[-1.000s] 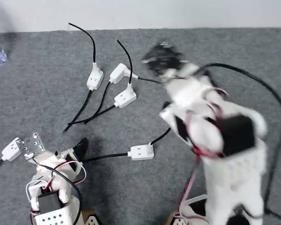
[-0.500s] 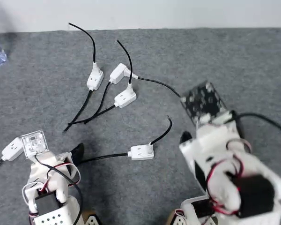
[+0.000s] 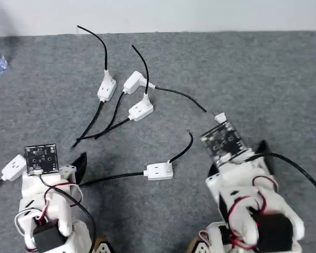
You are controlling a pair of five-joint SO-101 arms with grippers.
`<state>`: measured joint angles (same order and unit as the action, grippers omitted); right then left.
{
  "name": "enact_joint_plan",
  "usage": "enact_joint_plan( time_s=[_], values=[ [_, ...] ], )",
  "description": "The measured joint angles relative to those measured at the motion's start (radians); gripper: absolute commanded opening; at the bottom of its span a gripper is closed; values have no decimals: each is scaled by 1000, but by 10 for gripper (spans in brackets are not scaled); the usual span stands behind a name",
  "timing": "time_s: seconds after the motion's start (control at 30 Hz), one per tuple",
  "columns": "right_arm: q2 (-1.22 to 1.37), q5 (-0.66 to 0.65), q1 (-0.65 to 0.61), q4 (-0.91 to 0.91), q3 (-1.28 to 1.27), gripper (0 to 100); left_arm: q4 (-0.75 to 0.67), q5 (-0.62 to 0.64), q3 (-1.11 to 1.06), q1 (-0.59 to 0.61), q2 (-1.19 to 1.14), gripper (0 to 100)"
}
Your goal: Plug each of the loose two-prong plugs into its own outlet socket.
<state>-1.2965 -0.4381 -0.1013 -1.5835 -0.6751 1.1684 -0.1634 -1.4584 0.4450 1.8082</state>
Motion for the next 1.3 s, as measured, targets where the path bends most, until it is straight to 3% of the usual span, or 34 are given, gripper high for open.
enact_joint_plan(
  time_s=[0.1, 0.23, 0.37, 0.6, 0.77, 0.9, 1.07, 1.3],
  values=[
    [2, -8, 107, 127, -127, 393, -29, -3, 34, 0, 0, 364],
    [15, -3, 147, 307, -348, 393, -32, -3, 98, 0, 0, 364],
    [8, 144, 160, 411, -496, 377, -26, -3, 166, -12, 0, 364],
    [5, 183, 172, 572, -674, 321, 107, -68, 189, -304, 0, 364],
    [5, 149, 161, 654, -758, 303, 127, -199, 190, -500, -29, 364],
    [5, 104, 155, 690, -779, 303, 123, -275, 253, -614, -229, 364],
    [2, 97, 158, 694, -781, 303, 137, -362, 532, -730, -660, 364],
    [2, 98, 278, 694, -781, 305, 203, -543, 822, -838, -1200, 364]
  ],
)
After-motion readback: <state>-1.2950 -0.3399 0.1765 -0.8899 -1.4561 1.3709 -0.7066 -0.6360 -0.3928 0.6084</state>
